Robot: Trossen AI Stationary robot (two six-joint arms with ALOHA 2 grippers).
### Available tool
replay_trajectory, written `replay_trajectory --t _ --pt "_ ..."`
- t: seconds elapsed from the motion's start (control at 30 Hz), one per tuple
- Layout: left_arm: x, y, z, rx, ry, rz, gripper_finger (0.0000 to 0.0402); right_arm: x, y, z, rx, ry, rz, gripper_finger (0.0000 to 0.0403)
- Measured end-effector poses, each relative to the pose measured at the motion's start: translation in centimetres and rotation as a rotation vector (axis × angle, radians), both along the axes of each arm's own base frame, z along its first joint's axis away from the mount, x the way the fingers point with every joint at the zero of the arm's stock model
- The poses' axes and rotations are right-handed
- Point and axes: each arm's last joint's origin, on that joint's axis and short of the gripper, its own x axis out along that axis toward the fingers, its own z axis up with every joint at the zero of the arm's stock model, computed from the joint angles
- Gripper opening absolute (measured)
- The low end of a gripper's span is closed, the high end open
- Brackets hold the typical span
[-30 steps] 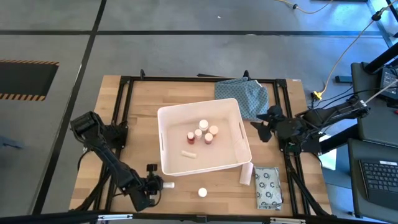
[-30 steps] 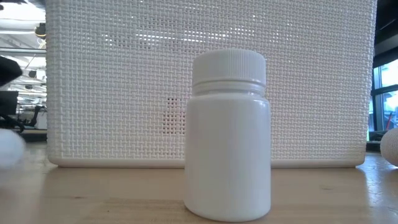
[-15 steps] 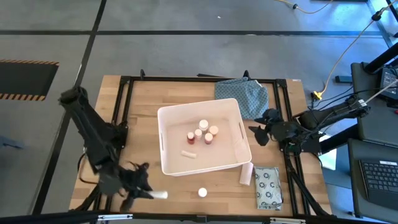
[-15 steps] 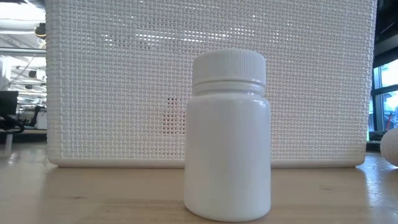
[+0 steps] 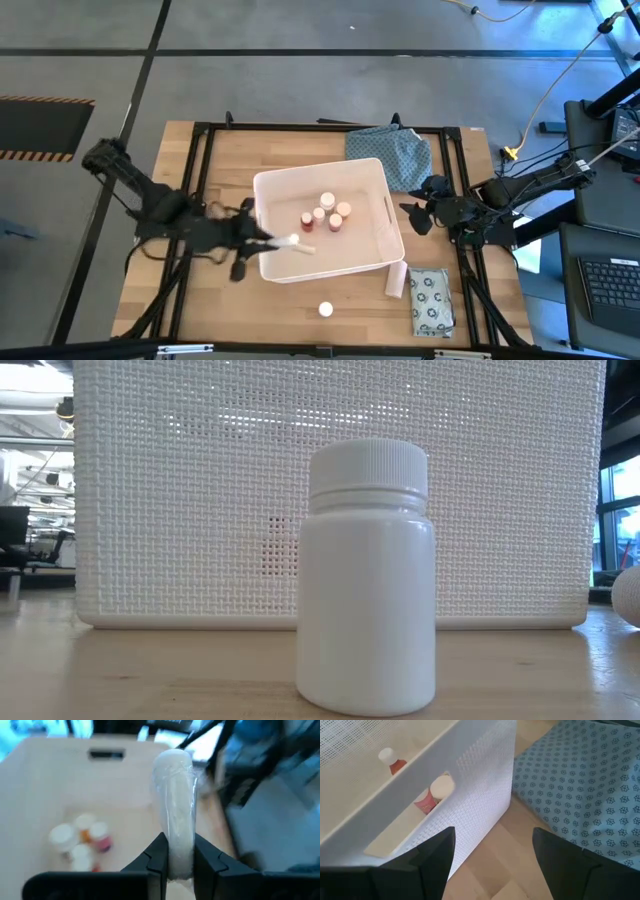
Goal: Pick & place medical supplies in basket/bin
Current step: Put the white rolled gauze into the white bin
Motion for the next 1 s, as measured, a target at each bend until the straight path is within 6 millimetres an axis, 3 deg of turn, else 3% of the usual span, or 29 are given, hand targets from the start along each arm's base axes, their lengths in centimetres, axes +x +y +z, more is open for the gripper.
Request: replay_trajectory --t 0.23,0.47,0.67,1.0 --pt "5.0 3.5 -2.6 0.083 0.196 0.013 0.0049 0.0 0.0 0.0 -0.019 0.009 0.015 0.0267" --pt "9.3 5.9 -7.5 -0.059 0.419 -0.023 0.005 0.0 0.0 0.0 -0.022 0.011 0.018 0.0267" --pt "11.7 6.3 -11.2 -0.105 0.586 -0.053 0.005 0.0 0.0 0.0 -0.028 0.014 0.024 0.0267" --pt "13.9 4.9 -14.5 -0.049 0.725 -0.076 0.0051 0.0 0.0 0.0 -0.043 0.026 0.035 0.0267"
